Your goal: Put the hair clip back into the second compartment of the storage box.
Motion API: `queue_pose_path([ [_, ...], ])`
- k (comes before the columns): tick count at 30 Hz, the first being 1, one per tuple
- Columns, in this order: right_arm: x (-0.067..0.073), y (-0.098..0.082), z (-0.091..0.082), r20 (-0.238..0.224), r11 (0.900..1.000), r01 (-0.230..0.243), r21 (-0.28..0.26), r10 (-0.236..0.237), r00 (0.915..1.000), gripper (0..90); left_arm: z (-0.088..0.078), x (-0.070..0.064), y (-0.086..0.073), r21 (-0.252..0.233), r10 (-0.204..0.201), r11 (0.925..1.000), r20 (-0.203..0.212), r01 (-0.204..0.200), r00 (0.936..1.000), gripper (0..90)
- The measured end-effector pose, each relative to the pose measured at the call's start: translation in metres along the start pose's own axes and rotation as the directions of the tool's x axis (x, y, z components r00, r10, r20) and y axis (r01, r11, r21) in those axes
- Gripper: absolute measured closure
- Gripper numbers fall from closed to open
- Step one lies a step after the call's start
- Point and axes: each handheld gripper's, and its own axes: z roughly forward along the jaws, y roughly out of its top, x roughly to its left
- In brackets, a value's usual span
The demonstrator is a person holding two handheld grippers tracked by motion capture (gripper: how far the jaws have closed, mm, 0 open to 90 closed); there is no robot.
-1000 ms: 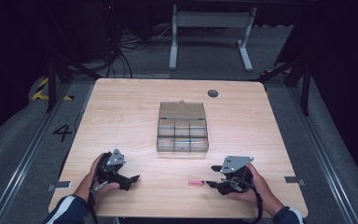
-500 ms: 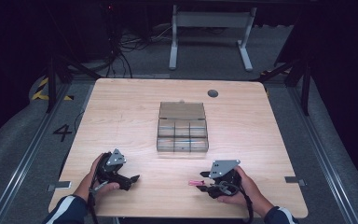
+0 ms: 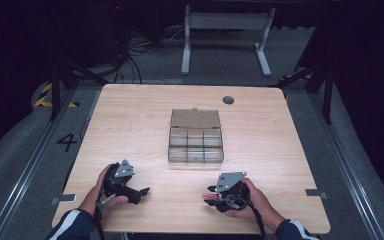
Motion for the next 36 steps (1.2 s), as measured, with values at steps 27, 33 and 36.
queue_pose_path([
  [27, 0.0001, -0.0047, 0.0046, -0.005, 1.0, -0.005, 0.021, 0.005, 1.0, 84.4, 0.0, 0.0, 0.0, 0.0, 0.0, 1.0, 0.0, 0.0, 1.0, 0.6],
  [33, 0.0002, -0.0057, 0.0014, 0.001, 1.0, -0.004, 0.017, 0.004, 1.0, 84.4, 0.0, 0.0, 0.0, 0.0, 0.0, 1.0, 0.0, 0.0, 1.0, 0.6],
  [36, -0.001, -0.0065, -0.0008, 0.003, 1.0, -0.003, 0.014, 0.003, 1.0, 84.4, -0.0002, 0.0001, 0.0001, 0.002, 0.001, 1.0, 0.0, -0.001, 1.0, 0.6],
])
